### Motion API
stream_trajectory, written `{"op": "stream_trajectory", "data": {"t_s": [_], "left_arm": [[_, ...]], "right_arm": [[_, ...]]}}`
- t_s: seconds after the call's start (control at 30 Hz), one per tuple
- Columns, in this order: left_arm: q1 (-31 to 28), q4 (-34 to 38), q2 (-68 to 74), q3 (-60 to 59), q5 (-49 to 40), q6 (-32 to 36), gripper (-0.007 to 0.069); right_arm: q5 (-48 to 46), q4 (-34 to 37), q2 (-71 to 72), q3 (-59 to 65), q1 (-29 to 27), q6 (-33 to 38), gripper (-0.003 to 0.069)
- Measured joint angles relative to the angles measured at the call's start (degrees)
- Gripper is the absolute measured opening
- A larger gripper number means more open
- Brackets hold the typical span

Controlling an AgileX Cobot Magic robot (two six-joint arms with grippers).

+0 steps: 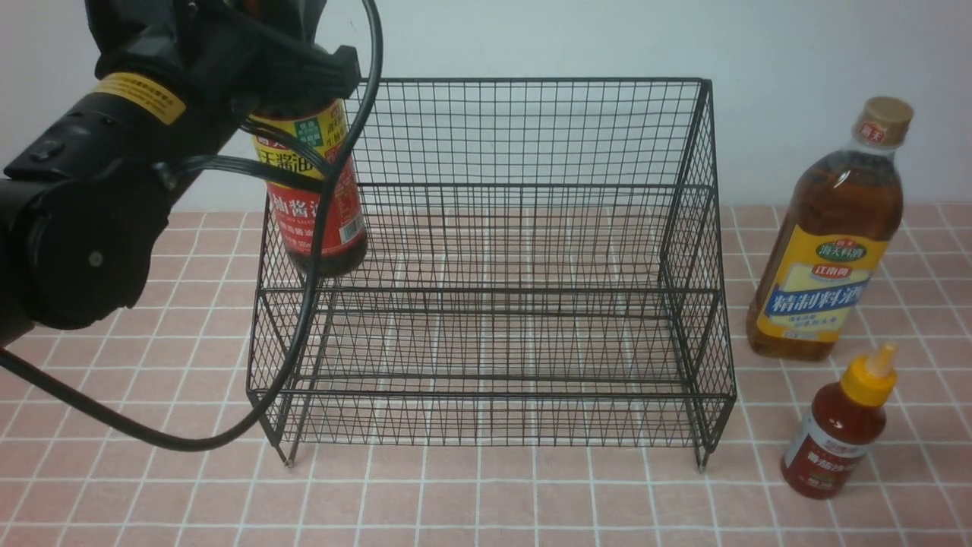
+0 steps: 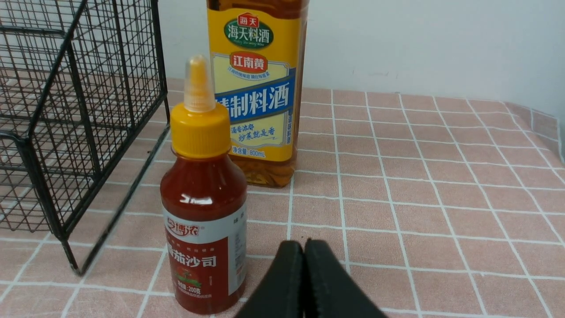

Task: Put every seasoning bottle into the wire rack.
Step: Use the left arm to put the condiment bottle back on the shelf

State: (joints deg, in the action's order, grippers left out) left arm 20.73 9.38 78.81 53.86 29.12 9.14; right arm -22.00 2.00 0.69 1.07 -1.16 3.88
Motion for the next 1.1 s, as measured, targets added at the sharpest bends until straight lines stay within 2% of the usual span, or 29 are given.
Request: {"op": "stream_trajectory", "data": {"t_s": [0.7, 0.9, 1.1], "left_arm": [[0.0, -0.19, 2.44, -0.07, -3.56, -0.79, 0.0251], [0.0, -0.67, 2.39, -0.07, -15.24, -6.31, 0.0251], [0.0, -1.24, 2.51, -0.07, -21.69, -7.04, 0.0256]], "right_arm": [[0.0, 0.0, 0.0, 0.0, 0.0, 0.0, -0.0015], [0.0, 0.0, 0.0, 0.0, 0.0, 0.0, -0.0015], [0.0, 0.0, 0.0, 0.0, 0.0, 0.0, -0.0015]]}}
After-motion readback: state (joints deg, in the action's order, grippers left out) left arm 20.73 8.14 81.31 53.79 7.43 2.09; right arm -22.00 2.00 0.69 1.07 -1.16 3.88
